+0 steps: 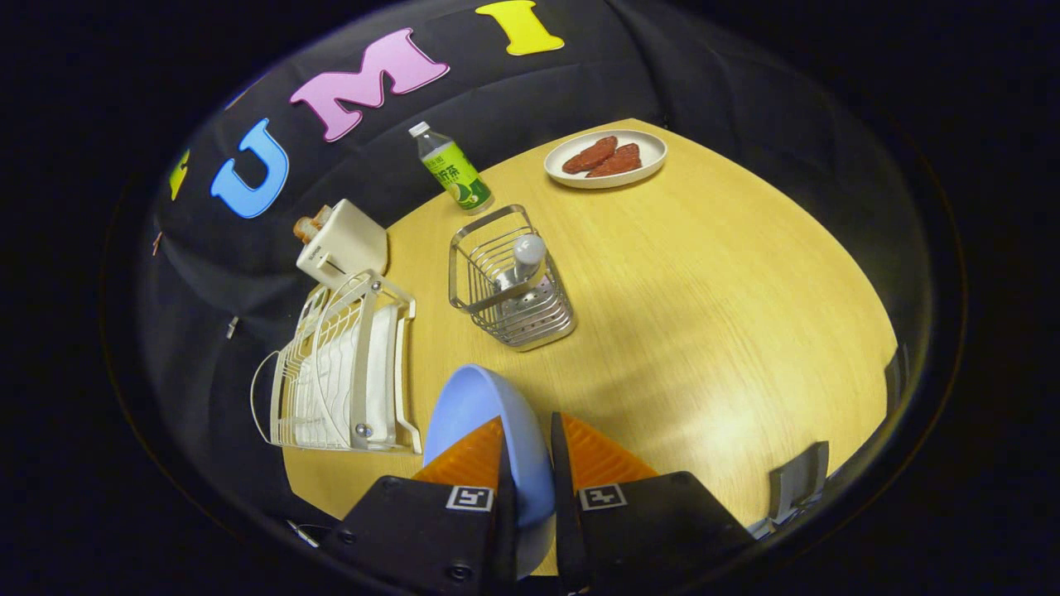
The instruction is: Take the plate from the dish rack, then take the spoon from the basket and place it into the plate.
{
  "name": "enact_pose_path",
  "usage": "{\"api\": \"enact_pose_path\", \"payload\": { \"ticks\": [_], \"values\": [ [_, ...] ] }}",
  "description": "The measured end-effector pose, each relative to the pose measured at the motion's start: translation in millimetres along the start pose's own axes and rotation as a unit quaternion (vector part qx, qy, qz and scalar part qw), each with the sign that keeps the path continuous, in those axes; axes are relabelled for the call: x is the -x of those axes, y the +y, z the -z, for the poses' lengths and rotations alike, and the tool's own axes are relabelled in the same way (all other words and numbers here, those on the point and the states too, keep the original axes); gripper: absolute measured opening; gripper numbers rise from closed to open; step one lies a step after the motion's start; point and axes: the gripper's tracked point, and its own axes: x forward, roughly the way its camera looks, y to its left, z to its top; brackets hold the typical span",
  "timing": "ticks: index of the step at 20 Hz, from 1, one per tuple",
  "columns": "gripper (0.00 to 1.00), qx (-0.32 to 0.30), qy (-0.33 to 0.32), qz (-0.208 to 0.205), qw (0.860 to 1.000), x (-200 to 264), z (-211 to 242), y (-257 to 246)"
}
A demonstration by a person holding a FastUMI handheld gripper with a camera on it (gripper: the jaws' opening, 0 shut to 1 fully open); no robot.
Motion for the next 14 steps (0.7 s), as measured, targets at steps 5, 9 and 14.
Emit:
{"api": "enact_pose_path", "payload": {
  "ticks": [5,9,14],
  "values": [
    [0.26,0.038,0.041,-0.018,0.998,-16.5,10.7,-23.8],
    [1.00,0.148,-0.030,-0.056,0.987,-9.0,-18.8,-27.7],
    [0.99,0.266,-0.176,-0.112,0.941,15.2,-77.6,2.4]
  ]
}}
